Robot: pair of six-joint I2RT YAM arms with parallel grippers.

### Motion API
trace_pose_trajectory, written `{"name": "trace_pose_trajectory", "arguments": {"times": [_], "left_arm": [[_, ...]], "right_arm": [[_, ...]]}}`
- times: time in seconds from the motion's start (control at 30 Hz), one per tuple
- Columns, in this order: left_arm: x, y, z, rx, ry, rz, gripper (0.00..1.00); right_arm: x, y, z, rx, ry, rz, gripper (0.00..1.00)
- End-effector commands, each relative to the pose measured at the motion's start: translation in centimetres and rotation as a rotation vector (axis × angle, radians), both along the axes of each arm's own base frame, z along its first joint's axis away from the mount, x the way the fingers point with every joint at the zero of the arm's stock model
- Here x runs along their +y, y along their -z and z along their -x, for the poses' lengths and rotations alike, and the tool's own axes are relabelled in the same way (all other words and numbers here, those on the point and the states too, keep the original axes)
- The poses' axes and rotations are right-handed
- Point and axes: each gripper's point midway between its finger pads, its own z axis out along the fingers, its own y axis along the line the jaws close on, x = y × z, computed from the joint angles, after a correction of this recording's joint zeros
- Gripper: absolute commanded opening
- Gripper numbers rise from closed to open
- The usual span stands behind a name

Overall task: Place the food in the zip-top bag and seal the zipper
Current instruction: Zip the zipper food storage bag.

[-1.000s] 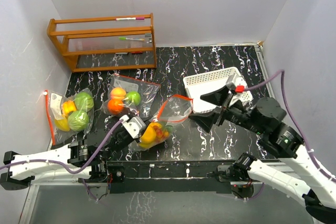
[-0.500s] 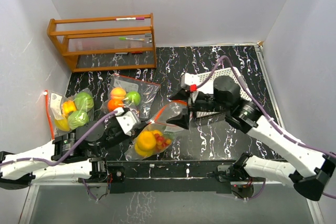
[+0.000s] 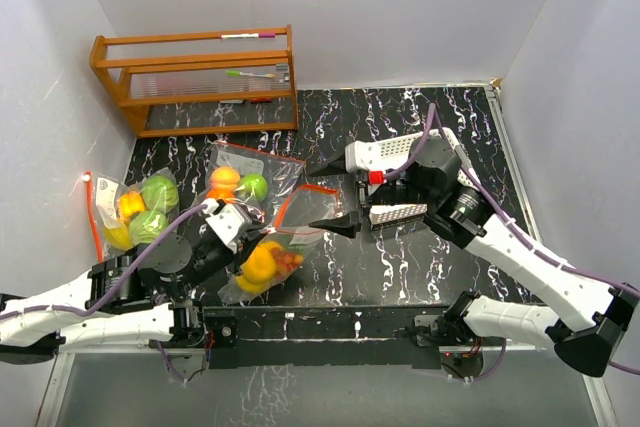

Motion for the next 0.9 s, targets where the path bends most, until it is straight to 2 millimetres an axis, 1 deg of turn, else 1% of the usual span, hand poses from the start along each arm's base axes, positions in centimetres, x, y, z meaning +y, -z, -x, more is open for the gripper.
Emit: {"name": "trace_pose_trajectory", "arguments": {"times": [0.0, 0.13, 0.23, 0.37, 0.5, 0.57, 0.67, 0.7, 0.73, 0.77, 0.8, 0.83, 0.87], "left_arm": [[1.9, 2.0, -1.1, 0.064, -0.137, 0.009, 0.00], [3.0, 2.9, -1.4, 0.081, -0.189, 0.015, 0.00], [3.2, 3.5, -1.4, 0.086, -0.198, 0.016, 0.00], [3.1, 3.9, -1.5, 0.091, -0.208, 0.006, 0.00], [3.0, 3.9, -1.5, 0.095, -0.207, -0.009, 0.00], [3.0, 3.8, -1.5, 0.096, -0.206, -0.005, 0.00], [3.0, 3.7, -1.4, 0.098, -0.203, 0.004, 0.00], [3.1, 3.8, -1.4, 0.099, -0.203, 0.006, 0.00], [3.2, 3.7, -1.4, 0.099, -0.204, 0.007, 0.00], [3.3, 3.7, -1.4, 0.099, -0.206, 0.010, 0.00], [3.4, 3.7, -1.4, 0.100, -0.207, 0.012, 0.00], [3.5, 3.7, -1.3, 0.100, -0.208, 0.015, 0.00], [3.6, 3.7, -1.3, 0.100, -0.209, 0.016, 0.00]], "right_arm": [[1.1, -2.1, 0.7, -0.087, -0.101, -0.049, 0.99], [2.5, -1.0, 1.0, -0.066, -0.160, -0.032, 0.99], [3.9, 0.0, 1.3, -0.056, -0.184, -0.019, 0.97], [6.6, 1.0, 1.9, -0.073, -0.178, 0.000, 0.93], [9.4, 1.6, 2.7, -0.118, -0.156, 0.020, 0.89], [10.0, 1.4, 3.0, -0.128, -0.159, 0.007, 0.86], [10.4, 1.1, 2.7, -0.136, -0.146, -0.015, 0.80], [10.5, 1.2, 2.5, -0.138, -0.140, -0.017, 0.75], [10.5, 1.1, 2.4, -0.138, -0.138, -0.019, 0.63], [10.6, 1.1, 2.4, -0.135, -0.135, -0.019, 0.42], [10.6, 1.0, 2.3, -0.135, -0.130, -0.020, 0.23], [10.6, 1.0, 2.2, -0.135, -0.123, -0.024, 0.17], [10.6, 1.0, 2.0, -0.137, -0.110, -0.031, 0.17]]}}
